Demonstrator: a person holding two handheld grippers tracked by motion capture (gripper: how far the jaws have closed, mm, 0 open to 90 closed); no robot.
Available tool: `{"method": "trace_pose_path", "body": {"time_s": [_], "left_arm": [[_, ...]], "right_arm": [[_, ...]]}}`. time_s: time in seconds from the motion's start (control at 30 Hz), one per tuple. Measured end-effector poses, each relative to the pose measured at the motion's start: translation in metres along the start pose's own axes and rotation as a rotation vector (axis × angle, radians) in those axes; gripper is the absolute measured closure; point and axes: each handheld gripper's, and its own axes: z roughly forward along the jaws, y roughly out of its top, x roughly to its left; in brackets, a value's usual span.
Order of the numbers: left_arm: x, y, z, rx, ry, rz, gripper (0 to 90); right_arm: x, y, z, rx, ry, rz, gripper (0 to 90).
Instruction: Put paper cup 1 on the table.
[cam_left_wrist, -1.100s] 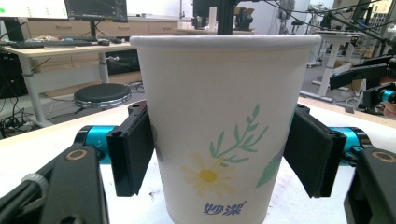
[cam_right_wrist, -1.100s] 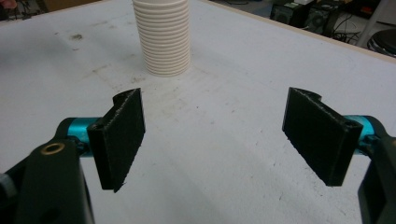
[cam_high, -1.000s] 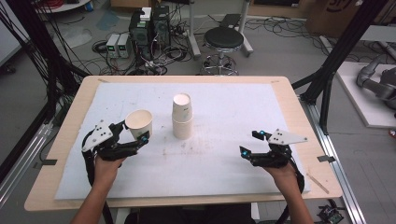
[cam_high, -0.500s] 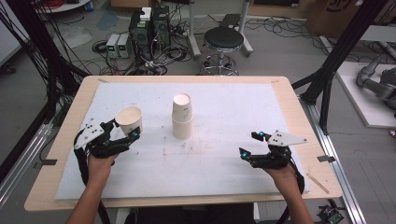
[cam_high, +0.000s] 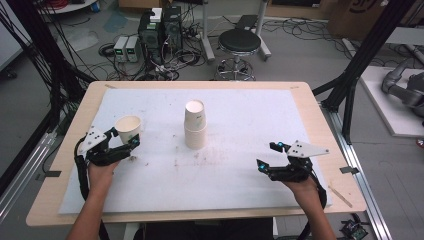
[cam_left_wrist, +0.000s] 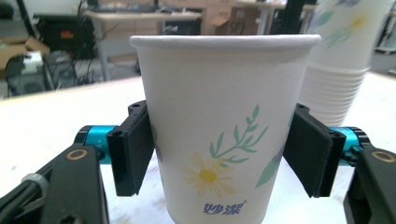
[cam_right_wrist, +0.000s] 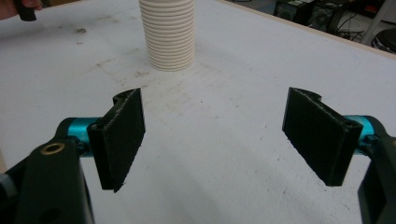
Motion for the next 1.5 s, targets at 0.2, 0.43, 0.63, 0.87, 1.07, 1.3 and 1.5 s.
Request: {"method": "trace_pose_path", "body": {"time_s": [0.2,0.43,0.63,0.87,1.07,1.3,1.5], "left_arm": [[0.004,-0.009,0.012,0.128,0.016,0.006,30.5],[0.003,-0.014,0.017,0.212,0.047,0.015,31.1],[0.0,-0.012,0.014,0.248,0.069,0.034,31.4],[-0.006,-0.015,0.004,0.281,0.091,0.053,31.3],[-0.005,-0.017,0.002,0.308,0.083,0.038,28.2],[-0.005,-0.014,-0.008,0.299,0.066,-0.014,17.9],[-0.003,-0.01,-0.029,0.255,0.055,-0.027,17.9]], "right_arm": [[0.001,0.0,0.001,0.005,-0.001,0.001,21.5],[0.001,-0.001,0.001,0.006,0.002,0.0,21.6],[0.001,-0.001,0.001,0.008,0.003,-0.008,21.6],[0.001,0.0,0.0,0.009,0.004,-0.006,21.6],[0.001,0.001,0.001,0.006,0.009,-0.016,21.6],[0.0,0.001,-0.001,0.008,0.01,-0.01,21.6],[-0.001,0.0,-0.005,0.002,0.001,-0.007,21.5]]}}
